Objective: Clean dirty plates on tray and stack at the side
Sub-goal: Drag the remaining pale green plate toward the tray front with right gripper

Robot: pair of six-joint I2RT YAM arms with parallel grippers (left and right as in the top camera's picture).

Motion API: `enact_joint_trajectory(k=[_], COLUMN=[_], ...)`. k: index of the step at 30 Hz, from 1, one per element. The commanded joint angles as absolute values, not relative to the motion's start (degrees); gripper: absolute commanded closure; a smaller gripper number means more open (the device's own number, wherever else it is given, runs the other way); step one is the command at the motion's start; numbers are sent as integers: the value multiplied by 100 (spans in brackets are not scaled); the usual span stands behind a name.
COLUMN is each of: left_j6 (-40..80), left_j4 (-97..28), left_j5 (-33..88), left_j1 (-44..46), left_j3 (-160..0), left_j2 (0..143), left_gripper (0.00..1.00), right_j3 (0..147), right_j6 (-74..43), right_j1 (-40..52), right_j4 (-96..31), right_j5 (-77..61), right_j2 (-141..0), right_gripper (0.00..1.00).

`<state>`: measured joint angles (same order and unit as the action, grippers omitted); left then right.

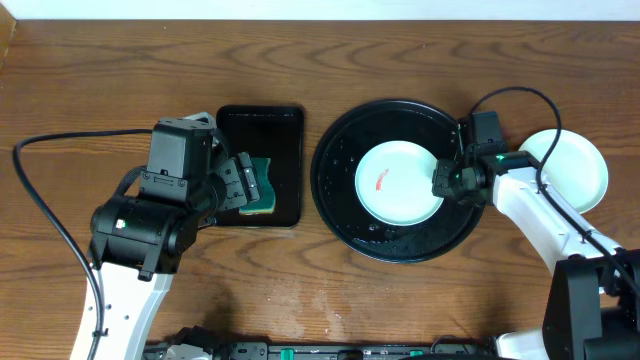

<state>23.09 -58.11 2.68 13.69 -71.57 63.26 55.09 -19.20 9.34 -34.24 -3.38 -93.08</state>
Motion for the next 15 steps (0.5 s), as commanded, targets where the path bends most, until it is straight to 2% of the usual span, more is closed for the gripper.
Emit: enact_joint_trajectory(k=[1,11,15], left_j6=[2272,2311,2298], left_j4=[-5824,-5767,-5531], left_j5=[257,239,-261], left_j1=[1356,1356,1356], left_j3=[-7262,-7262,-7181], left_j2=[6333,6333,6563], left_gripper=[17,17,18], right_j3=[5542,5542,5540], right_j6=[-1232,-657,-659], right_j1=[952,943,943], right_j4=[-3444,-3474,-3562], right_j5=[-281,-1328,-1452], right_j2=[-9185,-8753,-8753], right_gripper=[60,60,60])
